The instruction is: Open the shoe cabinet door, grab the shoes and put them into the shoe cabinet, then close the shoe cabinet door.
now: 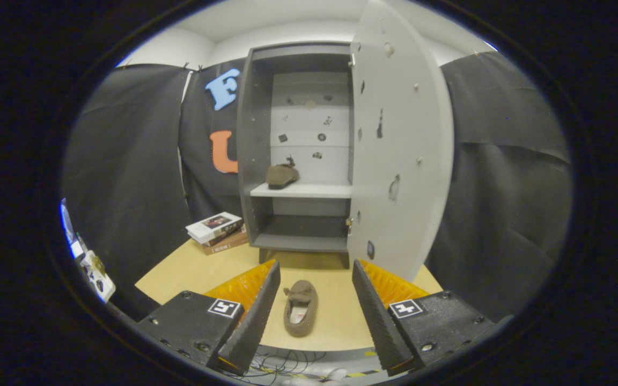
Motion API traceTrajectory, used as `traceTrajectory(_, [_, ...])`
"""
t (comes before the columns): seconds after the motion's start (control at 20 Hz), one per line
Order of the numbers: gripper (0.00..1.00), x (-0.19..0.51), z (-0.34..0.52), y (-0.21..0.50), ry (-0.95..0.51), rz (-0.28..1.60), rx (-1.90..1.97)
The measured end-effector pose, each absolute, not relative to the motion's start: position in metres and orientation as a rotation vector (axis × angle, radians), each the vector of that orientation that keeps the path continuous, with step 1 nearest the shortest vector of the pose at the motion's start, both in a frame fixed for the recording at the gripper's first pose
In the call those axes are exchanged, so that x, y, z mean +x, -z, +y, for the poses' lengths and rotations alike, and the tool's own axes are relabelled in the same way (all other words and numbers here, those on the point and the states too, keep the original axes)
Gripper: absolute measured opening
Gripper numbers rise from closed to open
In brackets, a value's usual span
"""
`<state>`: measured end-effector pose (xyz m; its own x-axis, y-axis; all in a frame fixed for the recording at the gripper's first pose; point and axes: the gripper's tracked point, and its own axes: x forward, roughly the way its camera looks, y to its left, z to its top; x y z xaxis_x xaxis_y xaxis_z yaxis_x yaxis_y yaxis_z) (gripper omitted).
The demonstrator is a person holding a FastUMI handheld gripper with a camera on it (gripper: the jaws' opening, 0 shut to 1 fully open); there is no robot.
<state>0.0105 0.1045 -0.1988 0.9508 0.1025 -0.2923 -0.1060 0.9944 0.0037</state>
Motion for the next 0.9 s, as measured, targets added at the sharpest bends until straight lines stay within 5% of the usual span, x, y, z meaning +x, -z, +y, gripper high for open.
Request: traceTrajectory(0.9, [0.86,0.155,0.172,0.461,-0.104,0.743,0.126])
